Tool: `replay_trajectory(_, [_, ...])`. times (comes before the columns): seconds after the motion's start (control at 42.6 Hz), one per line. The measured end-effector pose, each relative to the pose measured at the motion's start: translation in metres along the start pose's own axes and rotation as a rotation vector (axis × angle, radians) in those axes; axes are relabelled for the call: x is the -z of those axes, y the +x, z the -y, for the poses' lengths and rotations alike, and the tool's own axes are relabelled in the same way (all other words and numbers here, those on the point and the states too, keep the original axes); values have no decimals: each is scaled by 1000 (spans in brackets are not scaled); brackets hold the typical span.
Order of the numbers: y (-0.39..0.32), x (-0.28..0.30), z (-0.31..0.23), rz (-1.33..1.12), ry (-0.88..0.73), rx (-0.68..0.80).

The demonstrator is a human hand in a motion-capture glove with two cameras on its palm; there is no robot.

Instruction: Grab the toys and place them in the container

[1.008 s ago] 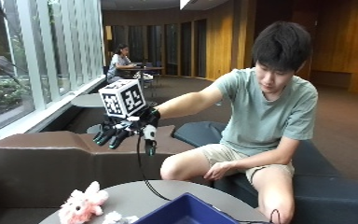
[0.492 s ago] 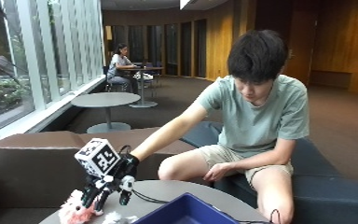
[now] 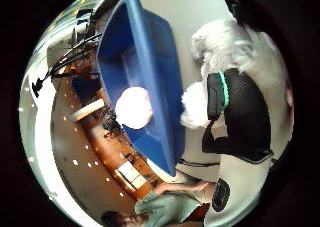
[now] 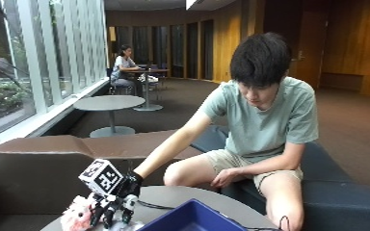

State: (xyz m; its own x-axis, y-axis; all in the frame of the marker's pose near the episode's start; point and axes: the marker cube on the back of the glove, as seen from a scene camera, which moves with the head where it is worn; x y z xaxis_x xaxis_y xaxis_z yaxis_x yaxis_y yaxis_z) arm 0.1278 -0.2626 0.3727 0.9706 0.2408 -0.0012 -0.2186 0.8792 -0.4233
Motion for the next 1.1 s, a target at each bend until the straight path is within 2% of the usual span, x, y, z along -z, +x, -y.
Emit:
replay_trajectory(0.235, [4, 7, -25, -144, -53, -77])
replay_trajectory(0.586, [-29, 46, -37, -179, 10, 76])
replay_trajectory(0.891, [-23, -21, -3, -284, -223, 110])
replay_trajectory(1.102, [4, -56, 23, -316, -42, 139])
